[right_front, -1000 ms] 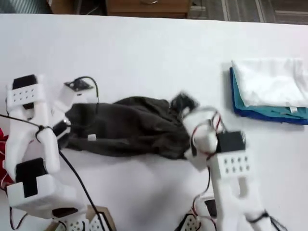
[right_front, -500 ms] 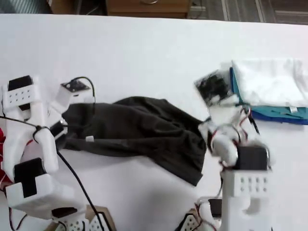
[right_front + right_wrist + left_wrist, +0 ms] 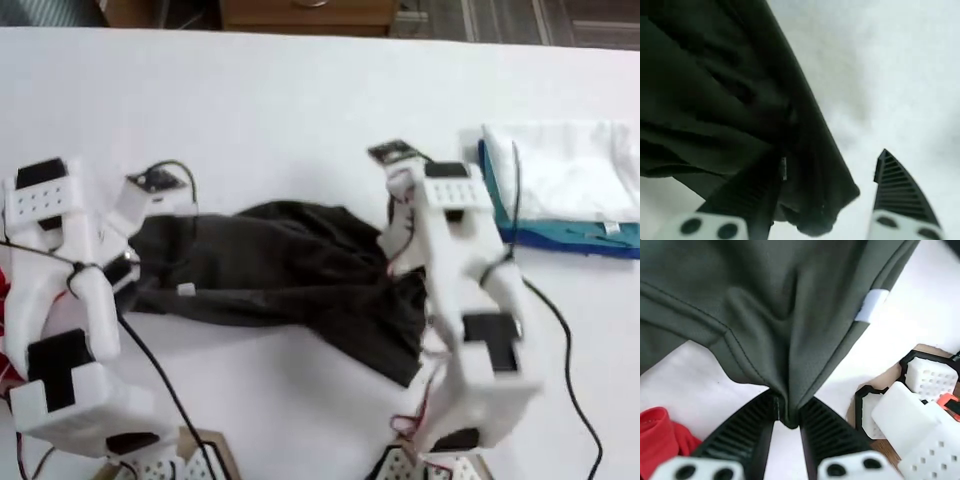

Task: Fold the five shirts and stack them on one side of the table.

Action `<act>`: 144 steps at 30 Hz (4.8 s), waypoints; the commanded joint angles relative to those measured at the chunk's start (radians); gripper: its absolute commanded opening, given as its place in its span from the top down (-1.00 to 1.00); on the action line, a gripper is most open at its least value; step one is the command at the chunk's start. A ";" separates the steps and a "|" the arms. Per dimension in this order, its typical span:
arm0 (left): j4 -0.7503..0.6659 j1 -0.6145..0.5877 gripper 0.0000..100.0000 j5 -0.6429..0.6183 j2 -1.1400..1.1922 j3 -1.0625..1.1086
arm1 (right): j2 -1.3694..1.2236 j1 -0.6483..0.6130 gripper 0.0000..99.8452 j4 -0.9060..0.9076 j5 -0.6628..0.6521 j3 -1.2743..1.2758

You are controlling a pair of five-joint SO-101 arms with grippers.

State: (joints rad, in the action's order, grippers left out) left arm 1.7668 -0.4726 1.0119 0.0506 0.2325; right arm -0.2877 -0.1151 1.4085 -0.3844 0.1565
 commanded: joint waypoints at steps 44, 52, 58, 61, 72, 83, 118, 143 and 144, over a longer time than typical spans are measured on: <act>-0.046 -0.006 0.95 -0.091 -0.003 -0.142 | 0.001 0.143 0.72 0.364 0.110 -0.802; -0.046 -0.006 0.95 -0.089 -0.002 -0.142 | 0.151 0.231 0.83 0.128 0.017 -0.236; -0.046 -0.006 0.95 -0.089 -0.002 -0.142 | 0.216 0.222 0.78 -0.124 0.025 -0.123; -0.046 -0.006 0.95 -0.089 -0.002 -0.142 | 0.216 0.170 0.78 -0.251 0.061 -0.126; -0.040 -0.006 0.95 -0.092 -0.002 -0.140 | 0.036 -0.012 0.75 -0.453 0.236 -0.442; -0.075 -0.006 0.95 -0.097 -0.003 -0.038 | -0.348 -0.031 0.52 -0.084 0.242 -1.135; -0.087 -0.009 0.95 -0.098 -0.003 -0.045 | -0.522 0.077 0.53 0.361 0.316 -1.405; -0.089 -0.006 0.95 -0.098 -0.003 -0.039 | -0.157 -0.120 0.53 -0.251 0.196 -0.405; -0.089 -0.006 0.95 -0.098 -0.003 -0.039 | -0.157 -0.130 0.53 -0.252 0.204 -0.430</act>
State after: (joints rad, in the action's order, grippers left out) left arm 1.6870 -0.4726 0.9198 0.0552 0.1956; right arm -0.5071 -0.2209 1.1845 -0.2156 -0.1887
